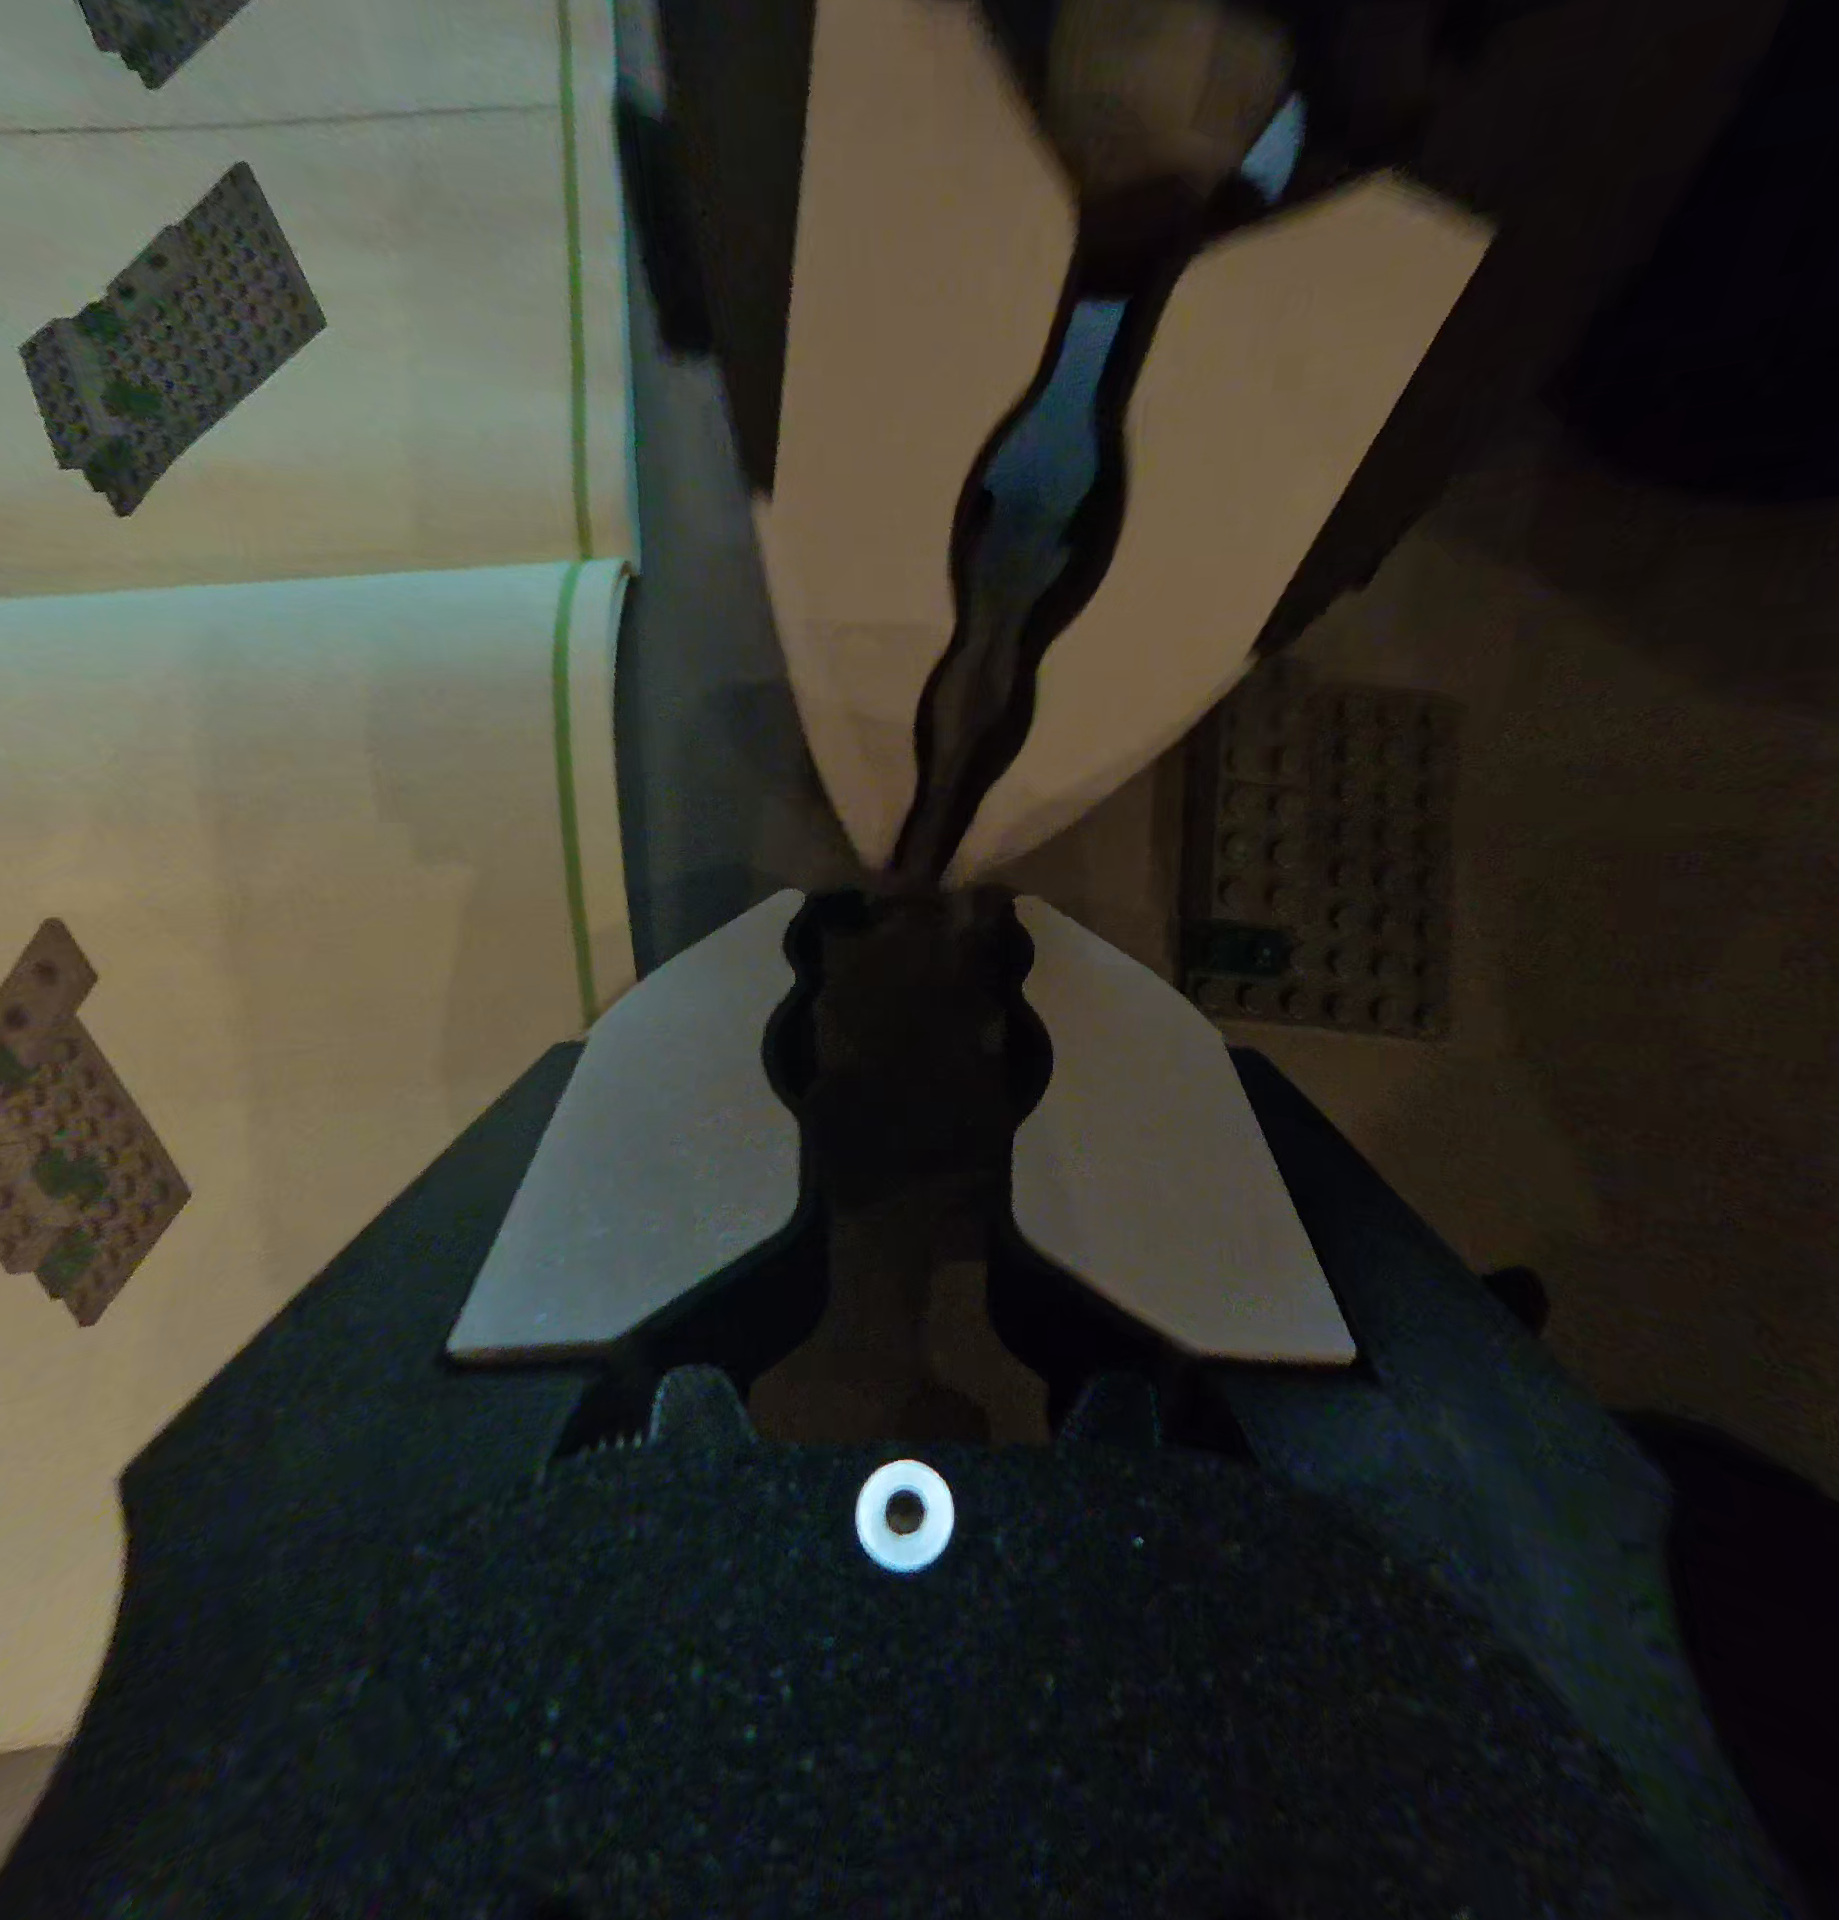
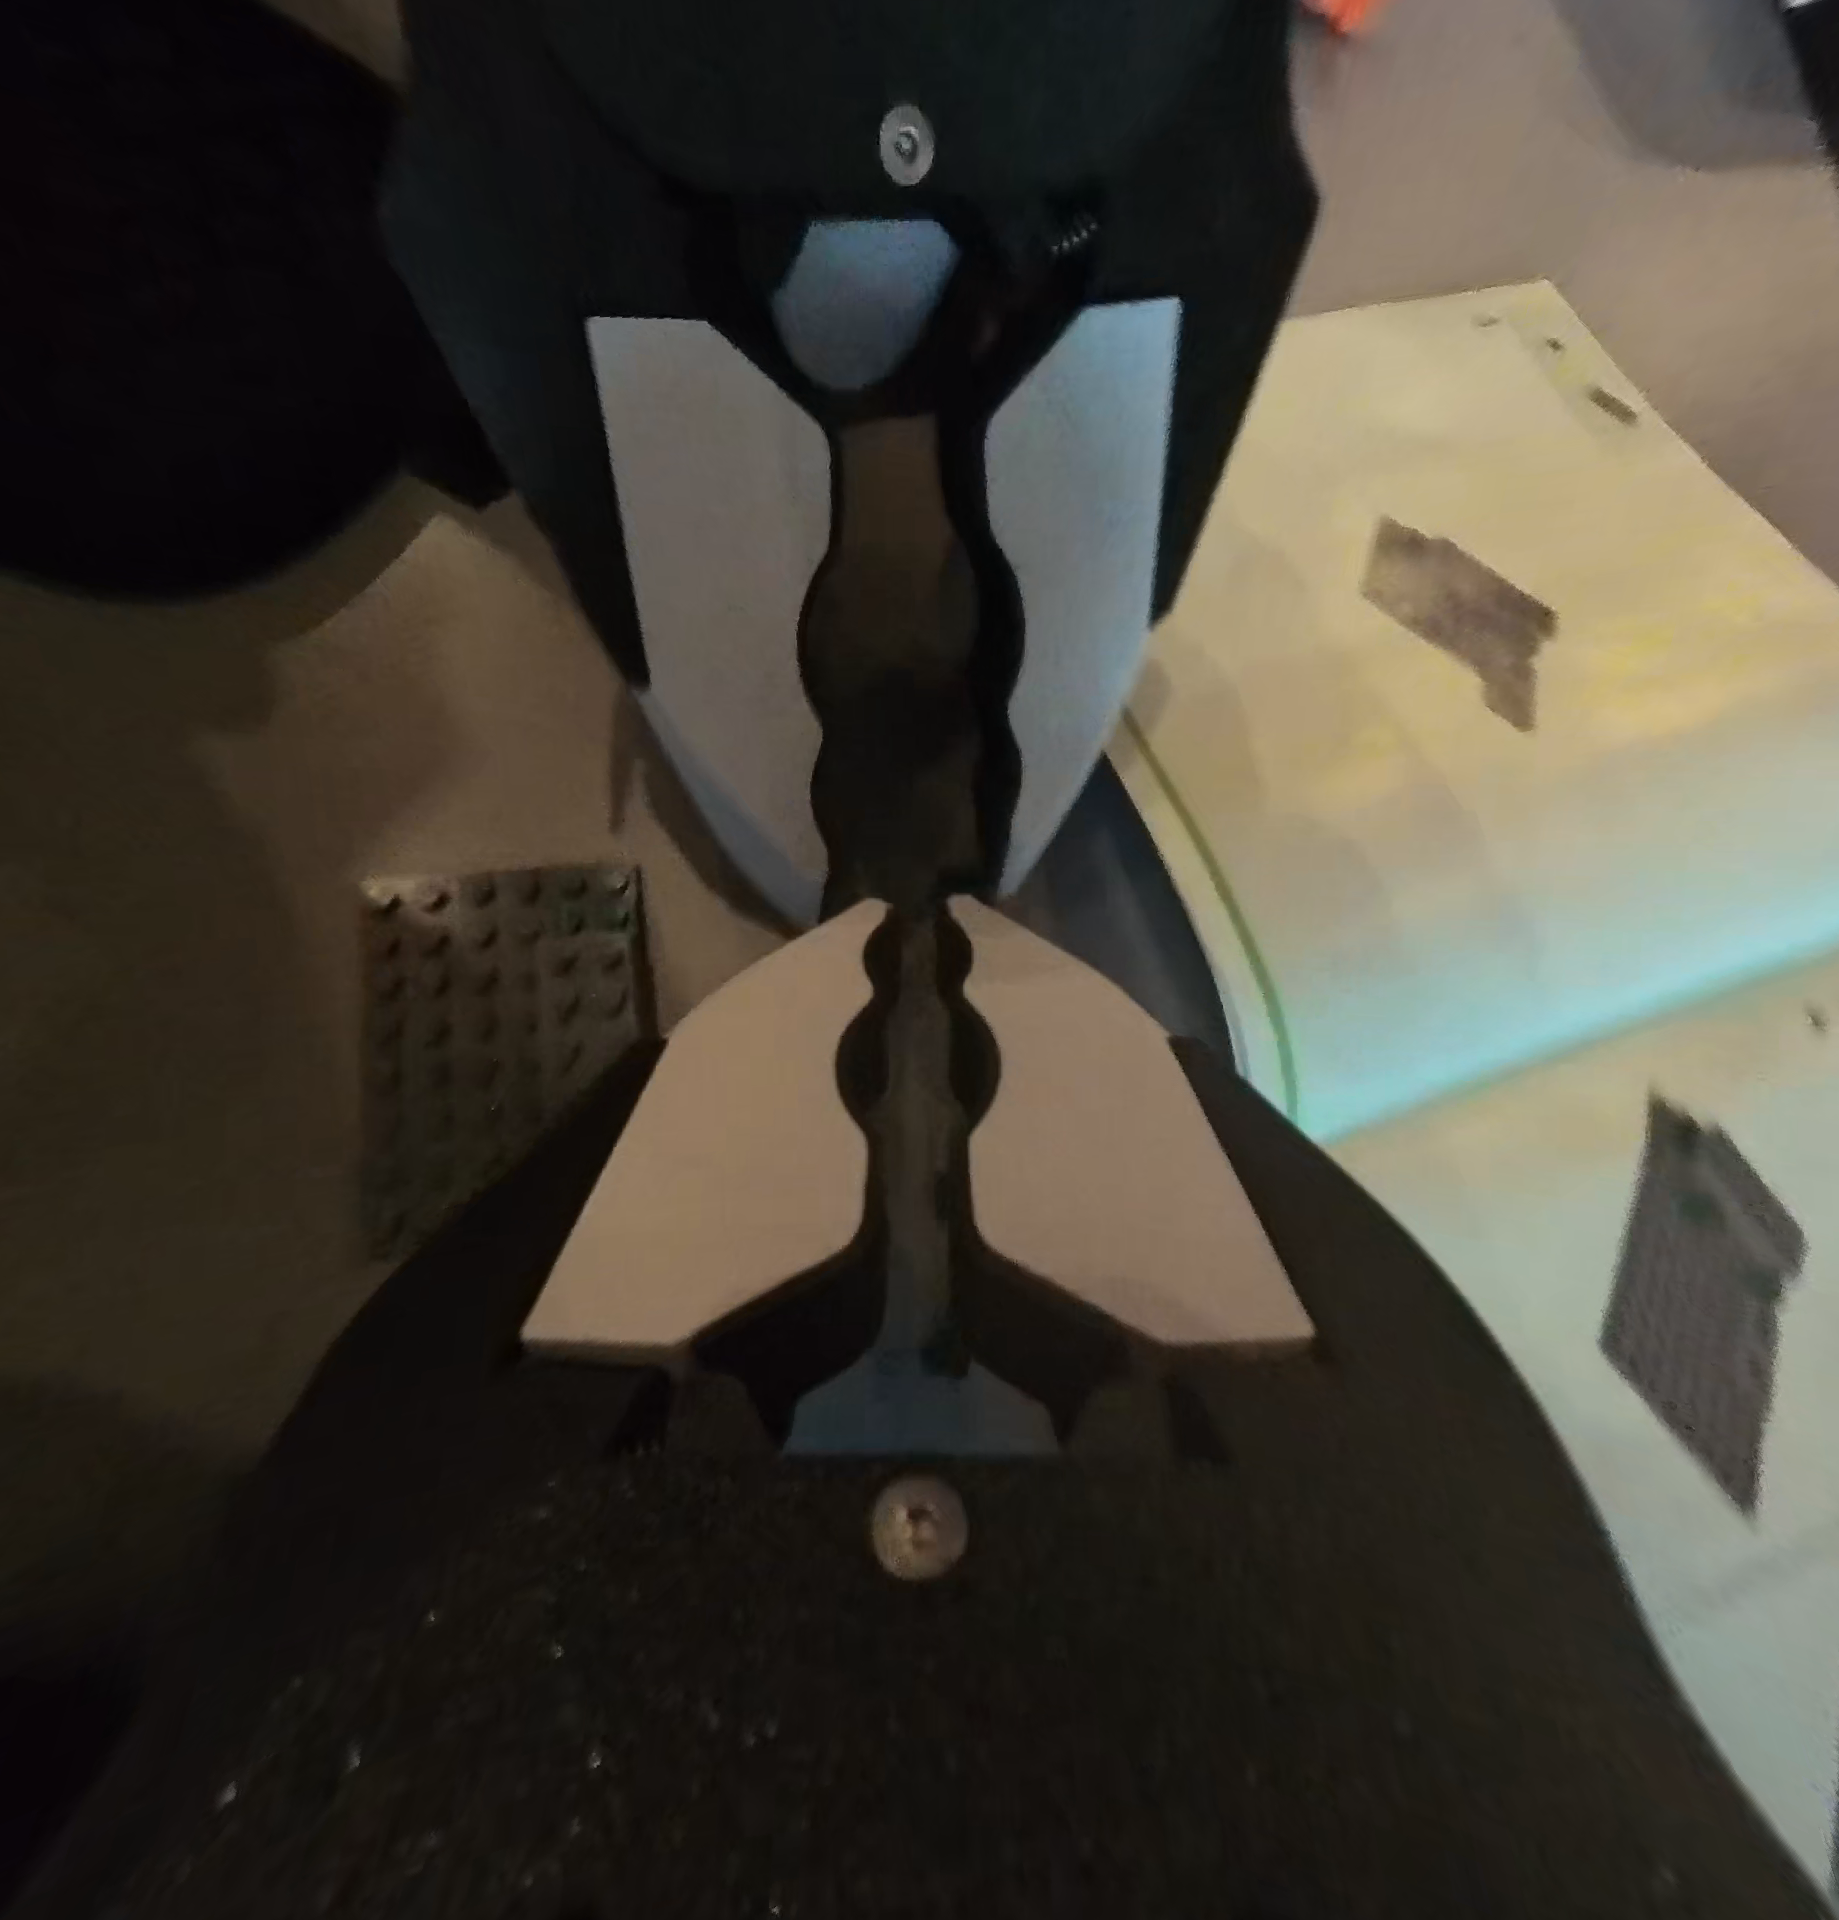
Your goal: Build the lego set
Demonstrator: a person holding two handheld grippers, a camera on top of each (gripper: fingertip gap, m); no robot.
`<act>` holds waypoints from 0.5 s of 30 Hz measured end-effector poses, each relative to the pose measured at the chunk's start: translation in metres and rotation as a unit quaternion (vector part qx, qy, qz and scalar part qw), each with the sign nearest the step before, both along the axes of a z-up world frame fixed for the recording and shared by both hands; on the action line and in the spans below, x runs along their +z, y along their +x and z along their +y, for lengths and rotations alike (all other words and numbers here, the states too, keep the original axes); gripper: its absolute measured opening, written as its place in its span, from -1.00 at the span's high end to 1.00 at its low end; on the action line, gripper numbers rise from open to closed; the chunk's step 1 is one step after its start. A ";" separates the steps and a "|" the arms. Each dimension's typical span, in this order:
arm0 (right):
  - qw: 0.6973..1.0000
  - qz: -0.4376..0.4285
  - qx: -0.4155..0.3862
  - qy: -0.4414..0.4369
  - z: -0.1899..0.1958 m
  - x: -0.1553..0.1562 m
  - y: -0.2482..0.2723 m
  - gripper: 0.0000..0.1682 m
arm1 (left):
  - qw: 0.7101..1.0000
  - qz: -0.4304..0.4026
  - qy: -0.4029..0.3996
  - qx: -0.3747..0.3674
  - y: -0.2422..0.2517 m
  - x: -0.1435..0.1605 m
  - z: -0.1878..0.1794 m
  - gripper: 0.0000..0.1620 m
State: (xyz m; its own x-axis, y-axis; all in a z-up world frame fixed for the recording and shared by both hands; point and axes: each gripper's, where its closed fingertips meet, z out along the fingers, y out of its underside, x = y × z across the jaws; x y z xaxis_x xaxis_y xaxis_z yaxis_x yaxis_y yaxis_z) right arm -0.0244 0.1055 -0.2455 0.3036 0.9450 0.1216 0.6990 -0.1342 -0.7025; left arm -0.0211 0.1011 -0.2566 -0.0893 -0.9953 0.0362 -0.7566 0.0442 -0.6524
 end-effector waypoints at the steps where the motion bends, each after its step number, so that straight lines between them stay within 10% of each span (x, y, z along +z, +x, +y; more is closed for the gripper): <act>1: 1.000 -0.003 0.003 -0.003 0.001 -0.003 -0.002 0.94 | 1.000 0.000 0.002 0.000 -0.001 0.000 0.001 0.59; 15: 1.000 0.013 -0.028 -0.004 0.006 0.013 0.021 0.94 | 0.999 -0.029 0.015 0.032 -0.010 0.015 0.009 0.66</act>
